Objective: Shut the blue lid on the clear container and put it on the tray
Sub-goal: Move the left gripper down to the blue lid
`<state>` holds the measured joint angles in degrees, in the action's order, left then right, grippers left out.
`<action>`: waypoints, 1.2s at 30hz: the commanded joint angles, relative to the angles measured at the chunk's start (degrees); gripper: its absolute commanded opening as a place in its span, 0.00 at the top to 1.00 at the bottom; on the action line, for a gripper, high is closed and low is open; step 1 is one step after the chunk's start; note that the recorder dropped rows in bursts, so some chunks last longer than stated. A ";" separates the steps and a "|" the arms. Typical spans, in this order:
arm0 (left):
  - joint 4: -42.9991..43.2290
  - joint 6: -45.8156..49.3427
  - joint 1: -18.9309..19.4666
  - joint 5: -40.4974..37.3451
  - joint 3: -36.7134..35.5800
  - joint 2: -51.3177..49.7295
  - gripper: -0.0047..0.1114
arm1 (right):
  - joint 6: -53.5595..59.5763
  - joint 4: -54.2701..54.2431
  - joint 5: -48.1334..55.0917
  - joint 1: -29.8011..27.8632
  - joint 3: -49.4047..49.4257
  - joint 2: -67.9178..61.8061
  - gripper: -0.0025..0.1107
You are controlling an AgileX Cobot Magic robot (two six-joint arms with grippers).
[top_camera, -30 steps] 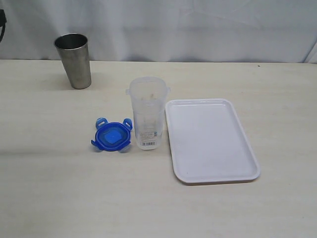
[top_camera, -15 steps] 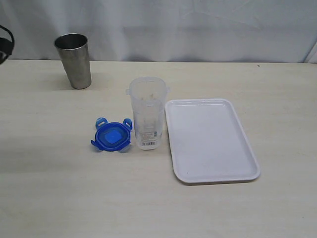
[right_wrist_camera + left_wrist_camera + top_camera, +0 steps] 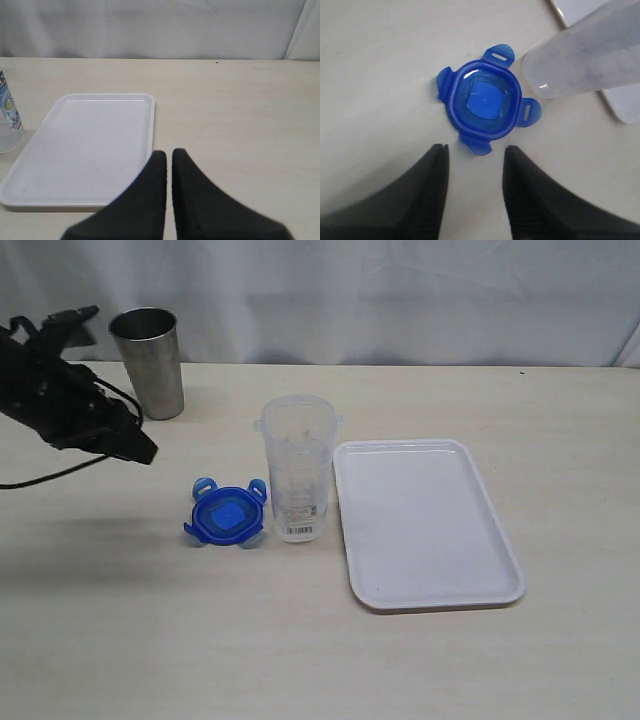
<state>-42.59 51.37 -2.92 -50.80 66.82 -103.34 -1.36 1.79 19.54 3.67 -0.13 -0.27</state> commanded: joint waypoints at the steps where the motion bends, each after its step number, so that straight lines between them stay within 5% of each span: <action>1: 1.08 5.00 -4.51 2.13 0.27 -4.14 0.61 | 0.31 -0.03 0.10 -0.38 0.13 0.27 0.94; 6: 4.26 8.83 -7.11 4.03 0.27 -7.14 0.61 | 0.31 -0.03 0.10 -0.38 0.13 0.27 0.94; 13: 6.13 33.21 -7.83 -2.43 -0.35 -7.97 0.61 | 0.31 -0.03 0.10 -0.38 0.13 0.27 0.94; 21: 5.95 52.28 -7.83 0.86 -0.35 -7.97 0.61 | 0.31 -0.03 0.10 -0.38 0.13 0.27 0.94; 32: 5.29 55.59 -7.83 5.59 -0.35 -11.21 0.61 | 0.31 -0.03 0.10 -0.38 0.13 0.27 0.94; 36: -3.55 41.08 -7.73 12.96 -0.35 -11.19 0.61 | 0.31 -0.03 0.10 -0.38 0.13 0.27 0.94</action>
<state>-40.23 100.77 -10.57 -42.94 66.72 -114.51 -1.36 1.79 19.54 3.67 -0.13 -0.27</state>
